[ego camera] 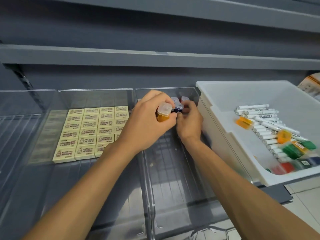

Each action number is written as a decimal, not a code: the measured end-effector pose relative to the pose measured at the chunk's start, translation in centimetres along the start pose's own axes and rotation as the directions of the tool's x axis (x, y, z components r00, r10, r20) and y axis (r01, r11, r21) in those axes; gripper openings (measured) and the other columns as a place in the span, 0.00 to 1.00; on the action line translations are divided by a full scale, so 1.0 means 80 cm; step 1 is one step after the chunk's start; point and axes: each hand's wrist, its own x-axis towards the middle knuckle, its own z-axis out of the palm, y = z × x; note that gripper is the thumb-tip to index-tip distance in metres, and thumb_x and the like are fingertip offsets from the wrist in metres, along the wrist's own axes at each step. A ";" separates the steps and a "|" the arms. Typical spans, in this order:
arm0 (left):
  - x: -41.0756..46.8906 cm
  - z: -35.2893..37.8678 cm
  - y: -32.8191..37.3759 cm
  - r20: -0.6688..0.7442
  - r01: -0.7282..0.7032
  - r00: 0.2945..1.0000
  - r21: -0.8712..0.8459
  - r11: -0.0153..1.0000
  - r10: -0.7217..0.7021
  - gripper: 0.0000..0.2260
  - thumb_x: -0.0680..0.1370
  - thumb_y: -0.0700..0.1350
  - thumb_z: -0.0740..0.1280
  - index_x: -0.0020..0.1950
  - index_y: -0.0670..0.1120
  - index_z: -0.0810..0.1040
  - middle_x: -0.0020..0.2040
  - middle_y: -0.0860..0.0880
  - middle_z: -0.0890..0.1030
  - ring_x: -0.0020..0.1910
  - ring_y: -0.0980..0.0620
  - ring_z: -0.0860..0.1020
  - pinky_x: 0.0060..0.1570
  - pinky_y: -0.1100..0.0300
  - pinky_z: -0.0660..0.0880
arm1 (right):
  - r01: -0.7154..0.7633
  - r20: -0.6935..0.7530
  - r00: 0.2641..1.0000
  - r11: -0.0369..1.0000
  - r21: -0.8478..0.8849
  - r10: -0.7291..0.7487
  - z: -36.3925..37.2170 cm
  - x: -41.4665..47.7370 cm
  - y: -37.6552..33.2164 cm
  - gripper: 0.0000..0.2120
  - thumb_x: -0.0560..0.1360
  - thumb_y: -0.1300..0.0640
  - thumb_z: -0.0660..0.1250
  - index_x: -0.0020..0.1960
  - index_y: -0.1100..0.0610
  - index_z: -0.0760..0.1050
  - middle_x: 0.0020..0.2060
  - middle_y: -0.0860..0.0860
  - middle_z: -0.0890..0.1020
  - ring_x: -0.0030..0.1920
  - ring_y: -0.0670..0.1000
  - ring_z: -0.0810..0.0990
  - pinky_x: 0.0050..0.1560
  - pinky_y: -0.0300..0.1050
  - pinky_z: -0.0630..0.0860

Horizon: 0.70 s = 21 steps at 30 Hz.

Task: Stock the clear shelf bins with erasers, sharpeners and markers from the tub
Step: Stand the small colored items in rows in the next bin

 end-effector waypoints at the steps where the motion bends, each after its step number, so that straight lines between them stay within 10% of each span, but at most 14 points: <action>1: 0.000 0.001 0.000 -0.005 -0.007 1.000 -0.003 1.000 0.007 0.06 0.75 0.45 0.71 0.50 0.49 0.79 0.54 0.57 0.75 0.50 0.57 0.76 0.38 0.50 0.80 | 0.022 0.006 1.000 1.000 -0.013 -0.022 0.002 0.003 0.002 0.16 0.76 0.68 0.63 0.60 0.55 0.76 0.50 0.49 0.80 0.50 0.48 0.80 0.56 0.46 0.79; 15: -0.001 0.001 0.004 -0.034 0.006 0.999 -0.002 1.000 -0.006 0.05 0.74 0.44 0.72 0.47 0.46 0.78 0.51 0.55 0.76 0.45 0.54 0.77 0.34 0.47 0.79 | -0.064 0.137 0.988 0.997 -0.037 0.068 -0.018 -0.006 0.003 0.17 0.76 0.64 0.64 0.65 0.60 0.68 0.52 0.52 0.79 0.52 0.52 0.79 0.59 0.53 0.77; 21: -0.009 -0.001 0.018 -0.004 -0.038 0.999 0.048 0.998 0.039 0.16 0.72 0.56 0.71 0.44 0.44 0.74 0.45 0.50 0.77 0.42 0.50 0.77 0.40 0.46 0.75 | -0.013 0.287 0.958 1.000 0.024 0.005 -0.055 -0.043 -0.025 0.05 0.78 0.61 0.64 0.53 0.56 0.73 0.42 0.49 0.78 0.42 0.46 0.77 0.40 0.33 0.73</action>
